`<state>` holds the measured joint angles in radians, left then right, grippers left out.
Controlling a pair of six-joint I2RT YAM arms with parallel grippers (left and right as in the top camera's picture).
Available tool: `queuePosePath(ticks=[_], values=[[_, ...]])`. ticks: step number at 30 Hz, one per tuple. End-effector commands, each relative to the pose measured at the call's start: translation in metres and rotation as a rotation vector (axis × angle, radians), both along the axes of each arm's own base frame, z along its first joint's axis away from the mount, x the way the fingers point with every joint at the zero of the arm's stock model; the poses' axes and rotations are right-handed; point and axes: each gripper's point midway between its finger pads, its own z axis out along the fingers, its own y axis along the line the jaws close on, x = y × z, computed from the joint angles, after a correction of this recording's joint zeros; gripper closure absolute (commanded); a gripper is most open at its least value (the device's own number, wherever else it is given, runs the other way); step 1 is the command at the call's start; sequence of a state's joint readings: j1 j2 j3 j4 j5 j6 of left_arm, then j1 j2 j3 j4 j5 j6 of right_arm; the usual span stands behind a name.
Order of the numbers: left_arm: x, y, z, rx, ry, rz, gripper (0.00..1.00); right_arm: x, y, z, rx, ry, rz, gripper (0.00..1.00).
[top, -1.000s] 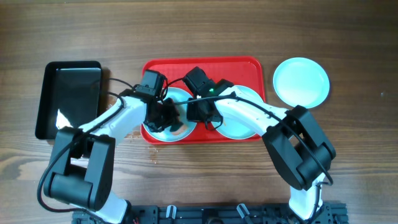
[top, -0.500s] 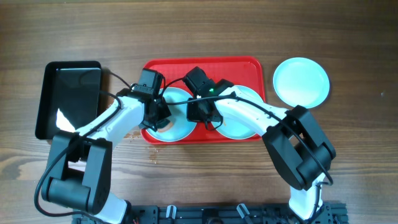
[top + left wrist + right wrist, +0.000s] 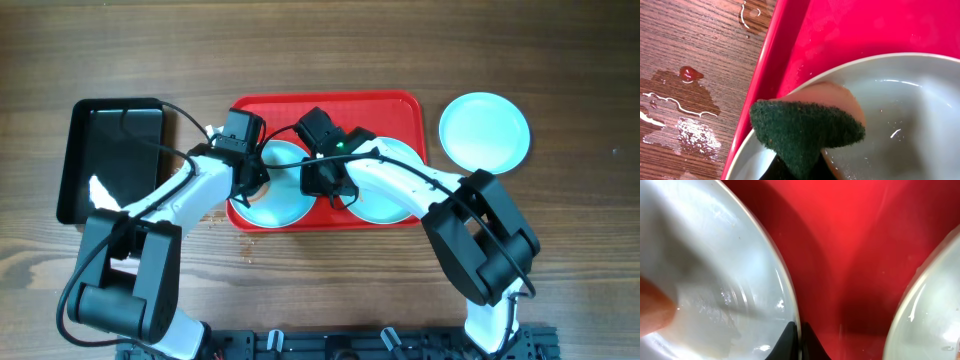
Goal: Clean dirty plates on tray and stack at the side
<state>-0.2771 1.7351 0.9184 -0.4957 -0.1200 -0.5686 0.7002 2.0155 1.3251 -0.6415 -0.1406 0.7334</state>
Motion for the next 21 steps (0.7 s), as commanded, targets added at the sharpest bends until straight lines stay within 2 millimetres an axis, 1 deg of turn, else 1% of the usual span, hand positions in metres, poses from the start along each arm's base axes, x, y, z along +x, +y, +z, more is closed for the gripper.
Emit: queuePosePath(ticks=[1, 3, 5, 11, 14, 17, 19, 21], values=[[-0.057, -0.014, -0.045, -0.139, 0.255, -0.025, 0.96, 0.001, 0.003, 0.006, -0.010, -0.030, 0.030, 0.96], [-0.066, -0.028, -0.044, -0.223, 0.295, -0.037, 0.96, 0.001, 0.003, 0.006, -0.009, -0.030, 0.031, 0.96], [-0.074, -0.036, -0.042, -0.268, 0.331, -0.042, 0.96, 0.001, 0.003, 0.006, -0.009, -0.031, 0.030, 0.96], [-0.103, -0.044, -0.037, -0.308, 0.454, -0.046, 0.96, 0.002, 0.004, 0.006, -0.006, -0.034, 0.030, 0.96], [-0.113, -0.044, -0.036, -0.299, 0.493, -0.048, 0.96, 0.002, 0.004, 0.006, -0.006, -0.034, 0.030, 0.96], [-0.115, -0.044, -0.036, -0.295, 0.500, -0.046, 0.96, 0.001, 0.004, 0.006, -0.006, -0.033, 0.030, 0.96], [-0.113, -0.036, -0.038, -0.255, 0.488, -0.041, 0.96, 0.001, 0.003, 0.006, -0.008, -0.031, 0.030, 0.96], [-0.109, -0.023, -0.041, -0.188, 0.471, -0.025, 0.96, 0.000, 0.003, 0.005, -0.012, -0.028, 0.032, 0.96]])
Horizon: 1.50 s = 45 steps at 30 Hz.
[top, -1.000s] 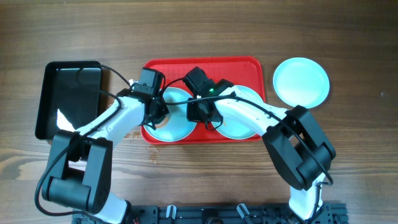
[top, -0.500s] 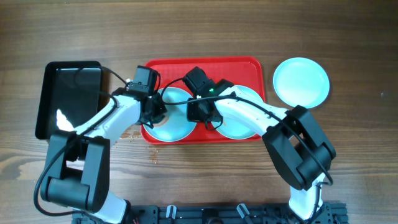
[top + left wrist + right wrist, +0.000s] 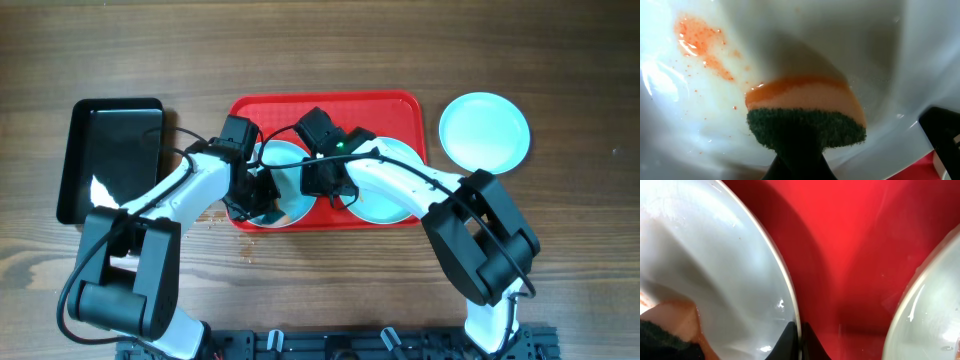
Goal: Clean dirty plates on tray and stack at the side
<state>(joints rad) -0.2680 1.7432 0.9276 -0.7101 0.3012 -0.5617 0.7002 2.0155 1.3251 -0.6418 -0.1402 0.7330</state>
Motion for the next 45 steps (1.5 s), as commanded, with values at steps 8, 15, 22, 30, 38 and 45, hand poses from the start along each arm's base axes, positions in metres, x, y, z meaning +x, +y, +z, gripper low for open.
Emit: queuePosePath(ticks=[8, 15, 22, 30, 38, 45], values=[[-0.041, 0.051, -0.039, 0.181, 0.176, 0.054, 0.96, 0.001, 0.002, 0.006, -0.013, -0.031, 0.030, 0.96], [-0.036, 0.066, -0.039, 0.186, 0.175, 0.112, 0.96, 0.002, 0.001, 0.005, -0.022, -0.038, 0.030, 0.96], [-0.014, 0.080, -0.043, 0.223, 0.086, 0.145, 0.96, 0.002, 0.001, 0.005, -0.022, -0.038, 0.029, 0.96], [0.023, 0.075, -0.043, 0.194, -0.071, 0.123, 0.96, 0.002, 0.001, 0.005, -0.022, -0.038, 0.029, 0.96], [0.043, 0.068, -0.041, 0.157, -0.161, 0.083, 0.96, 0.002, 0.001, 0.005, -0.022, -0.038, 0.029, 0.96], [0.020, 0.026, -0.031, -0.097, -0.069, 0.014, 0.96, 0.002, 0.001, 0.005, -0.022, -0.038, 0.029, 0.96]])
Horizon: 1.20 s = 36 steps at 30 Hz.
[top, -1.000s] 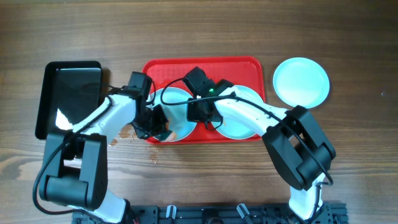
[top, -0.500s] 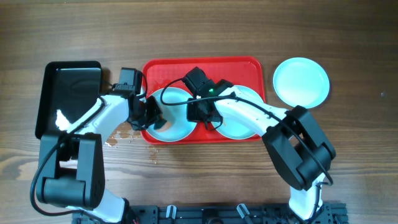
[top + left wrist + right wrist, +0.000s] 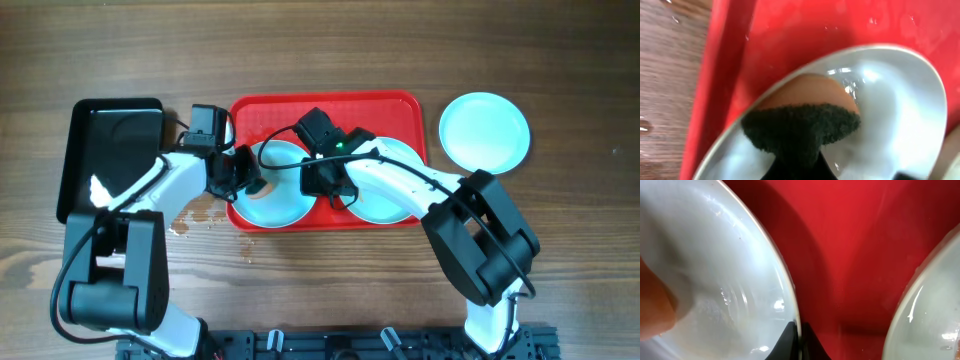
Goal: Clean dirty plates on tray and stack at the side
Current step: 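Scrub the lower-left plate's inner surface with the sponge in the left gripper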
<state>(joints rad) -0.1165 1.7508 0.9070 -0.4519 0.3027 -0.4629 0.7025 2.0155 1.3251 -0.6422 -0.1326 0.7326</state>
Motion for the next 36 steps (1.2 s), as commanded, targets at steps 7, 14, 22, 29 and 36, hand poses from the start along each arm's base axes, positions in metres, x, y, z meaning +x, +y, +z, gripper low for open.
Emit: queuePosePath(ticks=[7, 14, 22, 29, 36], values=[[-0.074, -0.035, -0.023, -0.195, 0.280, -0.115, 0.96, 0.002, 0.001, 0.005, -0.016, -0.033, 0.027, 0.96], [-0.076, -0.020, -0.031, -0.087, 0.291, -0.099, 0.96, 0.001, 0.001, 0.005, -0.018, -0.031, 0.028, 0.96], [-0.022, -0.009, -0.033, -0.018, 0.070, -0.062, 0.96, 0.002, 0.001, 0.006, -0.015, -0.034, 0.027, 0.96], [0.003, 0.007, -0.033, 0.086, -0.033, -0.029, 0.96, 0.002, 0.001, 0.005, -0.017, -0.033, 0.028, 0.96], [-0.030, 0.040, -0.045, 0.261, 0.116, 0.039, 0.96, 0.003, 0.000, 0.005, -0.025, -0.041, 0.025, 0.96]])
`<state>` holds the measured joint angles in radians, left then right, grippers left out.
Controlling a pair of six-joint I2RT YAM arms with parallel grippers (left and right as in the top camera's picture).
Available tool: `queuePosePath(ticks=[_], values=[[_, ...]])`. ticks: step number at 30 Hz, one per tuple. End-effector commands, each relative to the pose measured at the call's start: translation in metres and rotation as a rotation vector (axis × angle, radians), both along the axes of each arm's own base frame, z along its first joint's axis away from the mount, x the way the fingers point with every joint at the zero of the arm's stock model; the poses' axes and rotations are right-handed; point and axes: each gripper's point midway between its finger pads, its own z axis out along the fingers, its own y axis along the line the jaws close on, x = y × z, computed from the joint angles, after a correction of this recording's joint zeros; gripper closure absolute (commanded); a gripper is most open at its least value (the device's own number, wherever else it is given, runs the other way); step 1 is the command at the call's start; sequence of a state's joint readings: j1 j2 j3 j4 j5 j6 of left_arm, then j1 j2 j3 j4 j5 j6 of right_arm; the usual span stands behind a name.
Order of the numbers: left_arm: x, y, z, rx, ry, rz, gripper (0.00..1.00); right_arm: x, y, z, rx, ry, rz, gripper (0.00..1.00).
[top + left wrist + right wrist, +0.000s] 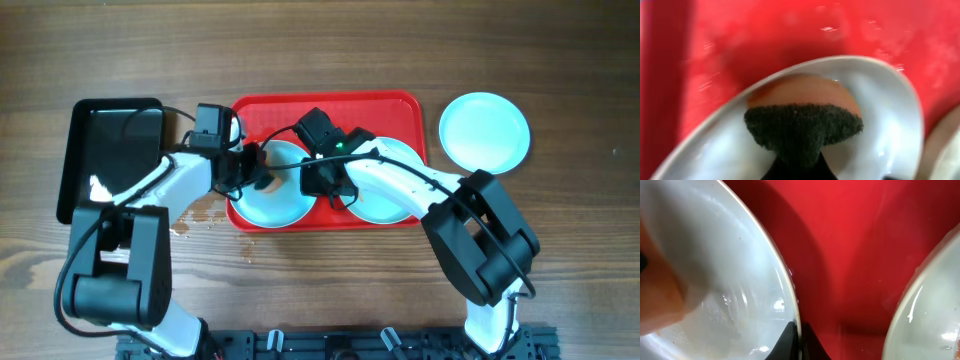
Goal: Clean dirty plates on tray and stack at the side
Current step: 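Scrub the lower-left plate's inner surface with the sponge in the left gripper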
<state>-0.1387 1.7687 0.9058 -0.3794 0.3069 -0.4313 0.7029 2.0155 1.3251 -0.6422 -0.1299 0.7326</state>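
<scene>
A red tray [390,110] holds two pale plates. The left plate [285,205] is under both grippers; the second plate [385,208] lies to its right. My left gripper [255,175] is shut on a sponge [802,112], green scourer side toward the camera and orange side pressed against the left plate [880,135] near its far-left rim. My right gripper [799,342] is shut on the right rim of that plate [740,260]. A clean plate [484,131] lies on the table right of the tray.
A black bin [110,150] stands left of the tray. Water and reddish drops lie on the wooden table [200,215] by the tray's front-left corner. In the right wrist view the second plate's rim [920,305] is close on the right.
The left gripper with the sponge has shifted slightly right along the plate's upper-left part. The right gripper still pinches the plate's rim in the same place.
The sponge was at the left plate's left rim, then in its middle over red sauce, then back at the upper-left rim, where it remains. All through, the right gripper held the plate's right rim without moving.
</scene>
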Motion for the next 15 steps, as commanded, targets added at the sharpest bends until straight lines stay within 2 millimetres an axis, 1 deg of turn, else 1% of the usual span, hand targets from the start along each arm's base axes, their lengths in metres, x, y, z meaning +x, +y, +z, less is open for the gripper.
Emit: queuePosePath(ticks=[1, 3, 7, 11, 13, 15], values=[[-0.046, 0.053, -0.045, 0.278, 0.195, 0.125, 0.96, 0.003, 0.000, 0.005, -0.023, -0.040, 0.025, 0.96], [-0.055, 0.055, -0.046, 0.284, 0.235, 0.158, 0.96, 0.003, 0.000, 0.005, -0.025, -0.040, 0.024, 0.96], [-0.068, 0.056, -0.046, 0.291, 0.288, 0.157, 0.96, 0.003, -0.001, 0.005, -0.025, -0.040, 0.024, 0.96], [-0.089, 0.059, -0.046, 0.301, 0.387, 0.220, 0.96, 0.003, -0.001, 0.005, -0.026, -0.039, 0.024, 0.96], [-0.097, 0.054, -0.045, 0.274, 0.425, 0.223, 0.96, 0.003, -0.001, 0.005, -0.025, -0.039, 0.023, 0.96], [-0.104, 0.042, -0.043, 0.203, 0.468, 0.210, 0.96, 0.003, -0.001, 0.005, -0.025, -0.039, 0.023, 0.96]])
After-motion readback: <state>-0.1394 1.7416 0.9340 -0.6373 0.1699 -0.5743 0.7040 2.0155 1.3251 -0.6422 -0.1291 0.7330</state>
